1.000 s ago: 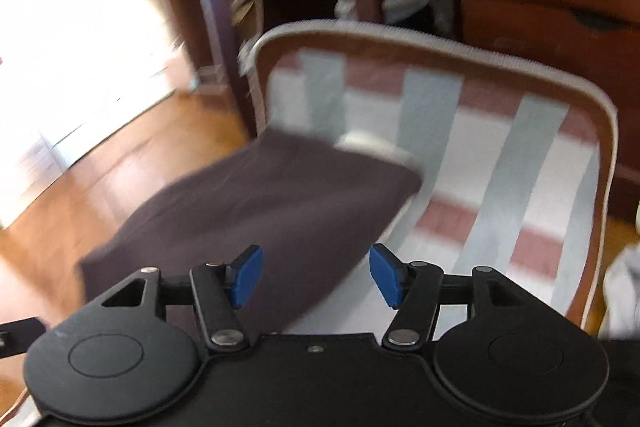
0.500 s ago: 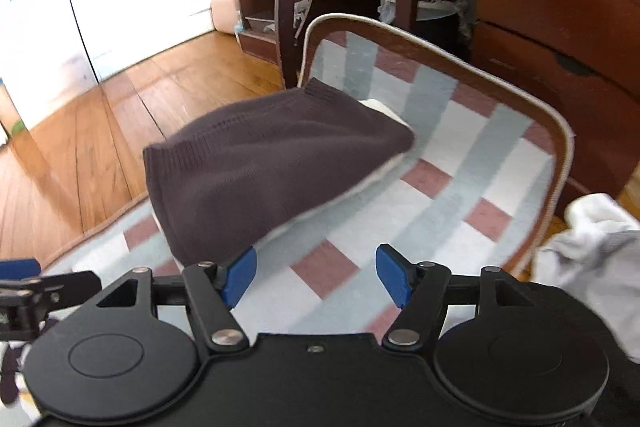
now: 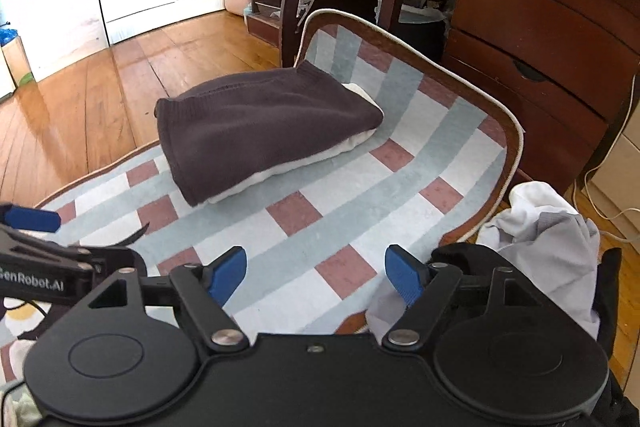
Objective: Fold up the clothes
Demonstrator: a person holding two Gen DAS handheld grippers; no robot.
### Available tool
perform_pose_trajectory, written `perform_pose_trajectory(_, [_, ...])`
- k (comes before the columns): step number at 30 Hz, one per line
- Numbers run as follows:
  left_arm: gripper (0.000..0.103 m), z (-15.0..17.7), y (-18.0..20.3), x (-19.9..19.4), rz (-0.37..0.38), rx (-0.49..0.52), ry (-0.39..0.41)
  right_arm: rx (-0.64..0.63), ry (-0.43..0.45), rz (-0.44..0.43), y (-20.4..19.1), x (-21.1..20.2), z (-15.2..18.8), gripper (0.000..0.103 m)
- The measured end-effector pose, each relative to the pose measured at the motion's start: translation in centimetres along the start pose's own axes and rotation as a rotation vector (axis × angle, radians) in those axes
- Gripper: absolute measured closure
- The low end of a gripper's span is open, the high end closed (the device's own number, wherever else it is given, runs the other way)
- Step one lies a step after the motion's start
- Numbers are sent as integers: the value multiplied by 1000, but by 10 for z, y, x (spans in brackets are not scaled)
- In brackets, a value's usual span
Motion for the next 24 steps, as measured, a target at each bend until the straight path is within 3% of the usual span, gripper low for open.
perform_pose_trajectory(9, [2, 4, 11, 0, 35, 58, -6, 9, -3, 9, 5, 2, 3, 23])
perform_pose_trajectory(24, [2, -3, 19, -4, -10, 123, 22, 10, -33, 2, 8, 10, 8, 23])
Point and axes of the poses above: each gripper's, at about its wrist camera, not at the fingertips, and x roughly the way its jaws point, y to its right, z to its underside, the point moved 3 cm from there along x, roughly the way its jaws point, and after that the axes turned 13 degrees about x, right-handed, at the moved point
